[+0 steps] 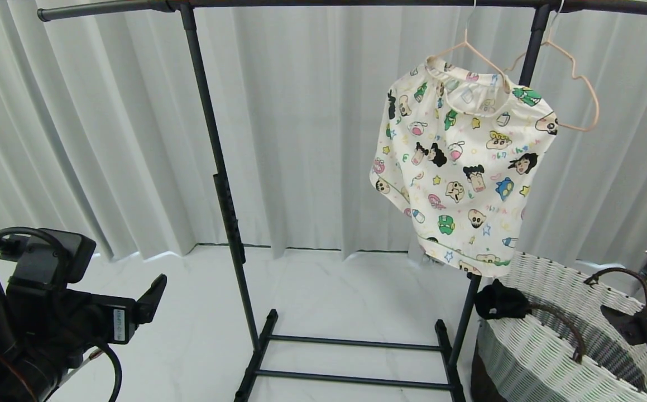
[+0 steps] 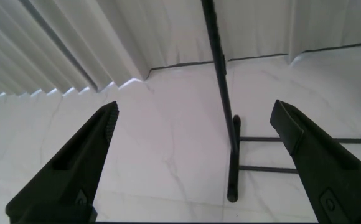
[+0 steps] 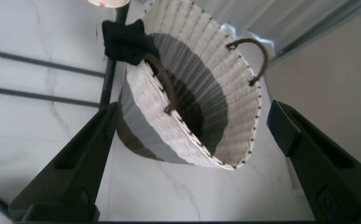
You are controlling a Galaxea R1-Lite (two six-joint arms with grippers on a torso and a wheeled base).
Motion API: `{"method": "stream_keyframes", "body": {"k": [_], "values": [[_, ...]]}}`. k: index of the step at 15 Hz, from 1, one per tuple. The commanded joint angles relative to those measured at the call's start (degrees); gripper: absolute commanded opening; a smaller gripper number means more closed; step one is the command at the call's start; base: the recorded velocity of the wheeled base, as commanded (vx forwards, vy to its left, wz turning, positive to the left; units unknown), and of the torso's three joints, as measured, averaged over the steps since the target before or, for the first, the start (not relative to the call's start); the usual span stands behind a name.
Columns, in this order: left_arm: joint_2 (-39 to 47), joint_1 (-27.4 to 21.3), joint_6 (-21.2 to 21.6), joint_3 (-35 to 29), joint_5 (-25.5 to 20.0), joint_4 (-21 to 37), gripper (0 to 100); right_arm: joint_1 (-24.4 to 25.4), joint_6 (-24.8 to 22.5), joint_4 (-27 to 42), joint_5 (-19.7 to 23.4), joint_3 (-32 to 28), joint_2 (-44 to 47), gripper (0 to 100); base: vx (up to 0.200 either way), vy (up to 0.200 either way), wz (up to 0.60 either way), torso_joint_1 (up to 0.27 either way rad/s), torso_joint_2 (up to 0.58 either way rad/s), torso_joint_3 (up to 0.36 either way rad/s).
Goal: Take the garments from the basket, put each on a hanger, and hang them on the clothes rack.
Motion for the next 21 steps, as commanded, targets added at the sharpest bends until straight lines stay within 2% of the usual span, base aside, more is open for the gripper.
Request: {"method": "stream_keyframes", "body": {"k": [1, 9, 12, 16, 17, 19, 21], "values": [[0.1, -0.7, 0.0, 0.0, 0.0, 0.0, 100, 0.0, 0.0, 0.1, 0.0, 0.7, 0.2, 100, 0.200, 0.000, 0.00, 0.002, 0.00, 0.002], [0.1, -0.9, 0.0, -0.1, 0.0, 0.0, 100, 0.0, -0.4, 0.2, 0.1, 4.9, 0.8, 100, 0.200, 0.000, 0.00, 0.002, 0.01, 0.006], [0.5, -0.9, -0.2, -0.1, 0.0, 0.0, 100, -0.8, -0.9, 0.3, 5.0, 6.5, 2.3, 100, 0.133, 0.000, 0.00, 0.003, 0.00, 0.000], [1.3, -0.9, -1.0, -0.3, 0.0, 0.0, 100, -2.2, -10.2, -0.4, 6.5, 9.1, 9.6, 100, 0.000, 0.000, 0.00, 0.000, 0.00, 0.000], [1.3, -0.9, -1.0, -0.3, 0.0, 0.0, 100, -2.1, -12.0, -2.3, 7.9, 9.1, 12.9, 100, 0.000, 0.000, 0.00, 0.000, 0.00, 0.000], [1.2, -0.9, -1.0, -0.3, 0.0, 0.0, 100, -2.1, -18.6, -6.3, 11.9, 9.3, 19.2, 100, 0.000, 0.000, 0.00, 0.000, 0.00, 0.000], [1.0, -0.9, -1.0, -0.5, 0.0, -0.1, 100, -1.8, -24.2, -9.2, 13.3, 9.1, 26.0, 100, 0.000, 0.000, 0.00, 0.000, 0.00, 0.000]]}}
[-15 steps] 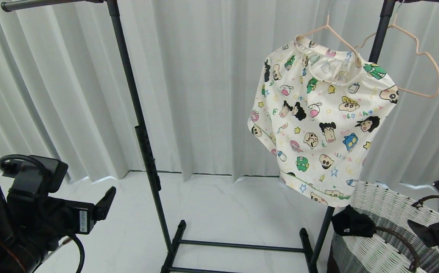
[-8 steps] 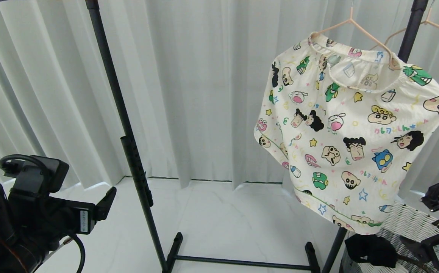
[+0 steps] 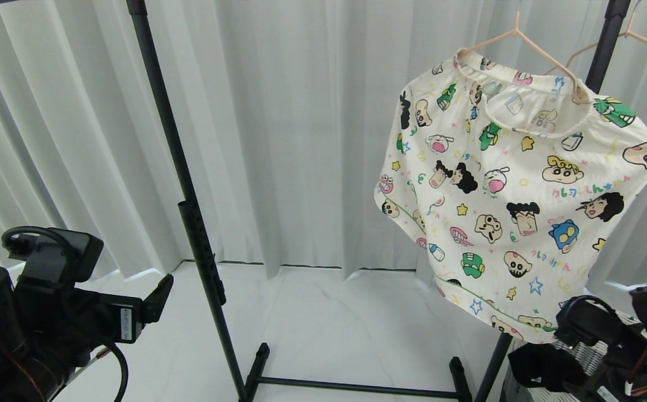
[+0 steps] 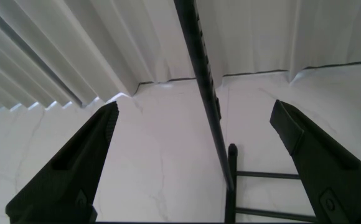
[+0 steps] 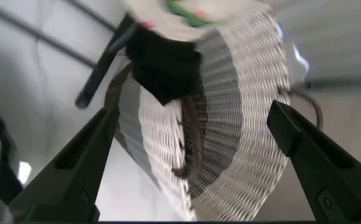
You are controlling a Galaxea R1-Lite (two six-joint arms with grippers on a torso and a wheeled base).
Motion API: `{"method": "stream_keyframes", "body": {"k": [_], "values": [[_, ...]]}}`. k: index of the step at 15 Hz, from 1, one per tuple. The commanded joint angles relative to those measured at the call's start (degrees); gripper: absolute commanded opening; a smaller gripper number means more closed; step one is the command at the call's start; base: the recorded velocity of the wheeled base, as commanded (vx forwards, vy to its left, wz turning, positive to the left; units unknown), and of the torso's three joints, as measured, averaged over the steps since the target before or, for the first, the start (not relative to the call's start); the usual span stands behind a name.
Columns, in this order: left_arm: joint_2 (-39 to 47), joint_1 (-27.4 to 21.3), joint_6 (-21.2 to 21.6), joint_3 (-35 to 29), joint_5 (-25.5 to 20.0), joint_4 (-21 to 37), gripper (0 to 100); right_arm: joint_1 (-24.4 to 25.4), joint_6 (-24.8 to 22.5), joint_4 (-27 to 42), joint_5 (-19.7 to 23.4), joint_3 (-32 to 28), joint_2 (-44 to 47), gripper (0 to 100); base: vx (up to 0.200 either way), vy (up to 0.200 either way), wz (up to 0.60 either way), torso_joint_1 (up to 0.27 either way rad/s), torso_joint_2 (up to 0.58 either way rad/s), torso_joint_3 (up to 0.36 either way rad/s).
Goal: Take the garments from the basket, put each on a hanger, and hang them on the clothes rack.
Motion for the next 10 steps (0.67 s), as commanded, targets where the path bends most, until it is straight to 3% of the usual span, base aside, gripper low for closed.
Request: {"method": "stream_keyframes", "body": {"k": [1, 2, 5, 7, 10], "values": [[-0.2, 0.0, 0.0, -0.3, 0.0, 0.0, 100, 0.3, -4.7, -3.5, 1.5, -0.1, 10.8, 100, 0.000, 0.000, 0.00, 0.000, 0.00, 0.000], [-0.2, 0.0, 0.0, -0.7, -0.1, -0.1, 100, 0.3, -7.6, -7.8, 1.6, -0.3, 15.8, 100, 0.000, 0.000, 0.00, 0.000, 0.00, 0.000], [-0.1, 0.0, 0.1, -1.7, -0.1, 0.0, 100, 0.2, -10.0, -14.6, 0.3, -0.5, 23.9, 100, 0.000, 0.000, 0.00, 0.000, 0.00, 0.000], [0.0, -0.2, 0.2, -2.0, -0.1, 0.0, 100, 0.2, -11.4, -16.7, -2.8, -0.6, 26.6, 100, 0.000, 0.000, 0.00, 0.000, 0.00, 0.000], [0.5, -0.4, 0.2, -2.7, -0.1, 0.0, 100, -1.3, -12.5, -20.6, -3.6, -2.5, 31.2, 100, 0.000, 0.000, 0.00, 0.000, 0.00, 0.000]]}}
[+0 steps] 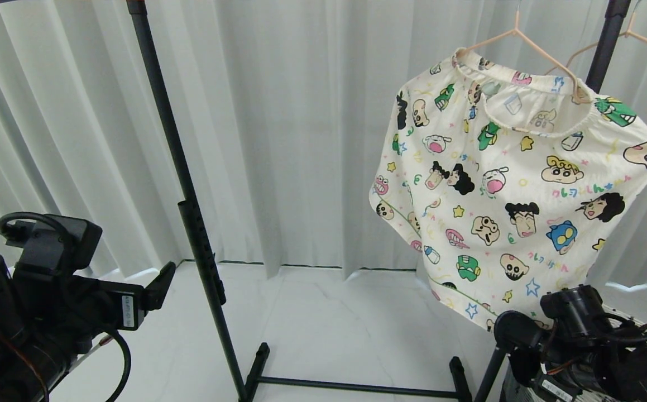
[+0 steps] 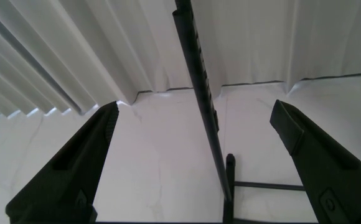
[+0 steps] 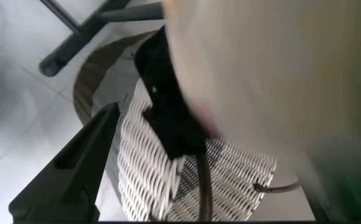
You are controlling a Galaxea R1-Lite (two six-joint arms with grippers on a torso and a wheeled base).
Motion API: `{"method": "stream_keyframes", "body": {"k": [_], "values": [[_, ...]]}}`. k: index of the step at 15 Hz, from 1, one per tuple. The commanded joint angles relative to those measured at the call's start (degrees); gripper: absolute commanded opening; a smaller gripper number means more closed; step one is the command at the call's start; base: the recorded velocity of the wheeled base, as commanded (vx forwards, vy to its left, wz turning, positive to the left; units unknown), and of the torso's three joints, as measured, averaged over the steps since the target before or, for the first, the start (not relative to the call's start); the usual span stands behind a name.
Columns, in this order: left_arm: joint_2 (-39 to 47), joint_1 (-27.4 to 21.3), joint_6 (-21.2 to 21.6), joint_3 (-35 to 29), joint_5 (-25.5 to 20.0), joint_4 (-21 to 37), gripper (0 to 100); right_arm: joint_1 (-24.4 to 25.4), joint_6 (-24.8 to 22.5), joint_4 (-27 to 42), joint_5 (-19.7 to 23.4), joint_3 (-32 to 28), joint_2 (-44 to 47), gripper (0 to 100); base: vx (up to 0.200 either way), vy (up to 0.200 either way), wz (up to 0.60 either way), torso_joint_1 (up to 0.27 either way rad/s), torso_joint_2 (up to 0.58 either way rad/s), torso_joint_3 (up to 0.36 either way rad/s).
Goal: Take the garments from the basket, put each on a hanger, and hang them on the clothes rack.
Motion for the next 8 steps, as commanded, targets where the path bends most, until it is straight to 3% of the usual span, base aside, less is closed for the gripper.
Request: {"method": "stream_keyframes", "body": {"k": [1, 7, 8], "values": [[0.7, -0.2, 0.0, -0.5, 0.0, 0.0, 100, -1.3, -1.5, -0.2, -0.7, -2.1, 4.8, 100, 0.000, 0.000, 0.00, 0.000, 0.00, 0.000], [1.3, -0.9, 0.1, -1.6, 0.1, 0.0, 100, -2.0, -4.6, -0.5, -1.0, -7.2, 8.1, 100, 0.000, 0.000, 0.00, 0.000, 0.00, 0.000], [1.3, -0.9, 0.1, -1.6, 0.1, 0.0, 100, -2.1, -5.1, -0.5, -1.1, -7.2, 8.2, 0, 0.000, 0.000, 0.00, 0.000, 0.00, 0.000]]}}
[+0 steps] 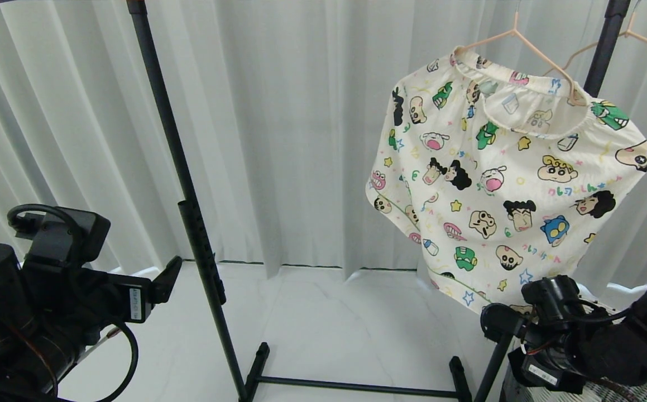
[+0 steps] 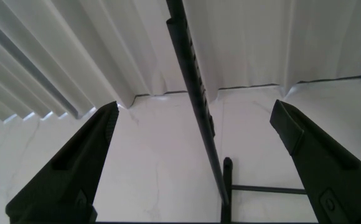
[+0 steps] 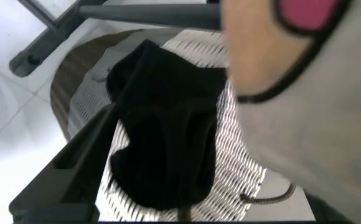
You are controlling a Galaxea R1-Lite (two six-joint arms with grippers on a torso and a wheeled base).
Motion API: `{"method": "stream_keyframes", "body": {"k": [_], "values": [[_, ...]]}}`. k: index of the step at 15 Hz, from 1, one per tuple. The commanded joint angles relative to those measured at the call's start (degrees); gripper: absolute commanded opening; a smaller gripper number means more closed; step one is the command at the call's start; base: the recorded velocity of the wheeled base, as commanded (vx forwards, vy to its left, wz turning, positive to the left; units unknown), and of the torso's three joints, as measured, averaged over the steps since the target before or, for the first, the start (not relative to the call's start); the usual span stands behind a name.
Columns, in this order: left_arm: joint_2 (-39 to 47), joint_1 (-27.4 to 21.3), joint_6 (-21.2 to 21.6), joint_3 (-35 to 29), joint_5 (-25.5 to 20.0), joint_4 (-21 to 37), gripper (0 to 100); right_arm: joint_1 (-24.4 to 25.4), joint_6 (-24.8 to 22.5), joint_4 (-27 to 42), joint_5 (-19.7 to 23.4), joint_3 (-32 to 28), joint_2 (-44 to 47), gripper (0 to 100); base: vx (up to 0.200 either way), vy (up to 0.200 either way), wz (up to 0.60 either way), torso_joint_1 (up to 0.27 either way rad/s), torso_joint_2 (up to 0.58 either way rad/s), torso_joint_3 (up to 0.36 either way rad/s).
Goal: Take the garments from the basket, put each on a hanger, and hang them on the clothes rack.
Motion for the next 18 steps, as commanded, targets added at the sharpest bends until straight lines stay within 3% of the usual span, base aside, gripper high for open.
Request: {"method": "stream_keyframes", "body": {"k": [1, 4, 7, 11, 18], "values": [[0.1, 0.0, 0.1, -0.1, 0.0, 0.0, 100, -0.2, -0.3, 0.0, -0.1, -0.3, 0.8, 0, 0.000, 0.000, 0.00, 0.000, 0.00, 0.000], [0.0, 0.0, 0.2, -0.2, 0.1, 0.0, 100, -0.1, -0.4, 0.0, -2.5, -0.3, 0.6, 0, 0.000, 0.000, 0.00, 0.000, 0.00, 0.000], [0.0, -0.1, 0.2, -0.3, 0.1, 0.0, 100, 1.3, -0.3, 0.0, -1.9, -0.4, -1.1, 0, 0.000, 0.000, 0.00, 0.000, 0.00, 0.000], [0.1, -0.1, 0.1, -0.3, 0.1, 0.0, 100, 8.7, -0.3, 0.0, -0.9, 2.8, -7.5, 0, 0.000, 0.000, 0.00, 0.000, 0.00, 0.000], [0.8, -0.1, -0.1, -0.1, 0.0, 0.0, 100, 19.0, -0.5, 0.2, -3.2, 7.3, -19.5, 0, 0.000, 0.000, 0.00, 0.000, 0.00, 0.000]]}}
